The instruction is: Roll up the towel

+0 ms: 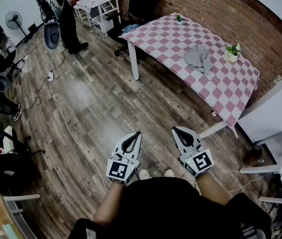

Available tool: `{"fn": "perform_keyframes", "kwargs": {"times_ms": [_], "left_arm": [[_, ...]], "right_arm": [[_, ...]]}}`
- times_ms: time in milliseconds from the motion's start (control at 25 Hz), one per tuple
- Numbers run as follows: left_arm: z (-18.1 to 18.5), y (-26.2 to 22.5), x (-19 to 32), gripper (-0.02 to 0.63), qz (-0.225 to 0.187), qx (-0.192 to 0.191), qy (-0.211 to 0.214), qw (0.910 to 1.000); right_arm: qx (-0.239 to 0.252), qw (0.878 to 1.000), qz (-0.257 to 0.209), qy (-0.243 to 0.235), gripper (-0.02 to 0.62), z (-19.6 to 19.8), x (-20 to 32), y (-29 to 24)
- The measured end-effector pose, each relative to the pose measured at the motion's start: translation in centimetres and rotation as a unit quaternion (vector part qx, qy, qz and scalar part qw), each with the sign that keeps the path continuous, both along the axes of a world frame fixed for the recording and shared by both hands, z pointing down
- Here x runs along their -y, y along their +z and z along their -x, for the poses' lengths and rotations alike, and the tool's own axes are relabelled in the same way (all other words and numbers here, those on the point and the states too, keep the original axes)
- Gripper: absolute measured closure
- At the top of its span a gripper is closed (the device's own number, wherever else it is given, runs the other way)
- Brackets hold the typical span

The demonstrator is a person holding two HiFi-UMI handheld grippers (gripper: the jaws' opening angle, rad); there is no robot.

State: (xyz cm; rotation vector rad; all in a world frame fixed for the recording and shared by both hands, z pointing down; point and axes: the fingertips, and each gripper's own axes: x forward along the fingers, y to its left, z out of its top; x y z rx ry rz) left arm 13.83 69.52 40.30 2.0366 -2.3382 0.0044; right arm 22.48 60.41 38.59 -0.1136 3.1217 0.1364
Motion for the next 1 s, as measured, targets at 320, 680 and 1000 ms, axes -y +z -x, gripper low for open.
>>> {"fn": "perform_keyframes", "kwargs": {"times_ms": [320, 680, 1000], "left_arm": [[0.2, 0.7, -0.5, 0.607, -0.005, -0.026, -0.027, 0.9993], [0.8, 1.4, -0.8, 0.607, 0.007, -0.016, -0.004, 0.9998], [2.8, 1.4, 0.3, 0.416, 0.015, -0.008, -0.012, 0.9998]], "right_arm": [[-0.01, 1.0, -0.008, -0.008, 0.598, 0.3, -0.3, 0.3], [0.002, 1.0, -0.021, 0.004, 0.597, 1.6, -0.8, 0.3], [0.008, 1.0, -0.008, 0.023, 0.38, 3.3, 0.7, 0.9]]}}
